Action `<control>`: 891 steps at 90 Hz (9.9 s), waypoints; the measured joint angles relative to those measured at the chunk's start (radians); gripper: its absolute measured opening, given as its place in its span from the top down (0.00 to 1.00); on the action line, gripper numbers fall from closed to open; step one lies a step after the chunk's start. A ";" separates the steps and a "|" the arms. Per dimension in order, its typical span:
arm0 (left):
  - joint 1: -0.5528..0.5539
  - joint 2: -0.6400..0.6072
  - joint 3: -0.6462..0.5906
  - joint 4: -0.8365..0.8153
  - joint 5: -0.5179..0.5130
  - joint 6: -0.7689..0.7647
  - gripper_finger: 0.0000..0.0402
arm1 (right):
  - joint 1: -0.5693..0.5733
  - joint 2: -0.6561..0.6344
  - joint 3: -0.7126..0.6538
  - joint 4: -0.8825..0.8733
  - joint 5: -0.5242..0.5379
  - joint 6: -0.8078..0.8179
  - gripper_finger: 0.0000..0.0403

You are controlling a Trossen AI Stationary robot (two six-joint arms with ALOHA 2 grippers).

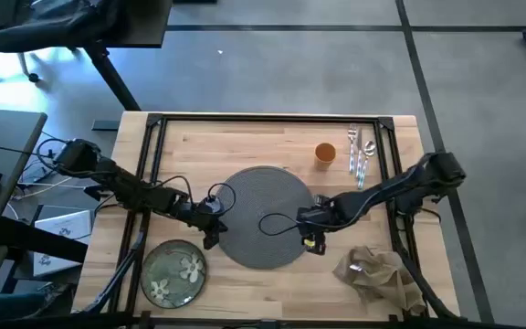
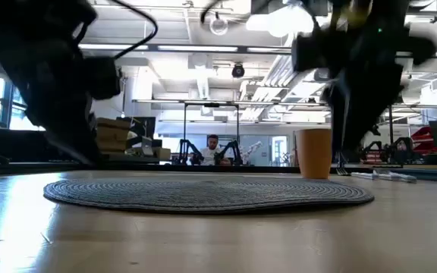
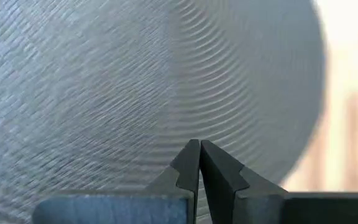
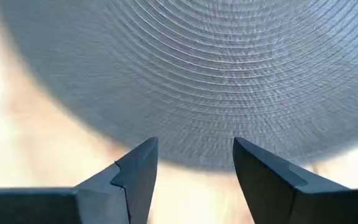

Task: Set table place
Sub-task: Fold the brown napkin

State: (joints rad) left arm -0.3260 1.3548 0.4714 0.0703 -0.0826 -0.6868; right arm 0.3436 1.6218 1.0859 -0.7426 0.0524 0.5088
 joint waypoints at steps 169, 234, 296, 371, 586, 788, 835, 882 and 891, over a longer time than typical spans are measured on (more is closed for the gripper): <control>-0.149 -0.033 0.280 -0.016 -0.166 0.180 1.00 | 0.503 -0.030 0.291 -0.421 0.290 0.293 1.00; -0.059 -0.015 0.320 0.214 -0.195 0.374 0.66 | 0.130 -0.036 0.501 -0.367 0.516 -0.041 1.00; -0.050 0.353 0.434 0.340 -0.458 0.733 0.56 | -0.157 0.002 0.500 -0.119 0.489 -0.219 1.00; -0.038 0.480 0.578 0.344 -0.939 0.935 0.57 | -0.166 0.006 0.500 -0.105 0.490 -0.211 1.00; -0.020 0.363 0.541 -0.185 -0.671 0.507 0.66 | -0.174 0.023 0.500 -0.225 0.481 -0.135 1.00; -0.086 0.317 0.606 -0.079 -1.165 1.093 0.66 | -0.173 0.023 0.500 -0.211 0.491 -0.151 1.00; -0.119 0.317 0.614 0.019 -1.210 1.164 0.66 | -0.167 0.023 0.492 -0.205 0.495 -0.151 1.00; -0.080 0.316 0.615 -0.402 -1.027 0.597 0.70 | -0.168 0.023 0.455 -0.202 0.493 -0.171 1.00; -0.068 0.316 0.615 -0.400 -0.973 0.593 0.72 | -0.168 0.023 0.455 -0.188 0.492 -0.177 1.00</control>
State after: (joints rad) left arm -0.3937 1.6703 1.0863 -0.3297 -1.0552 -0.0936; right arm 0.1757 1.6447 1.5406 -0.9310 0.5442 0.3319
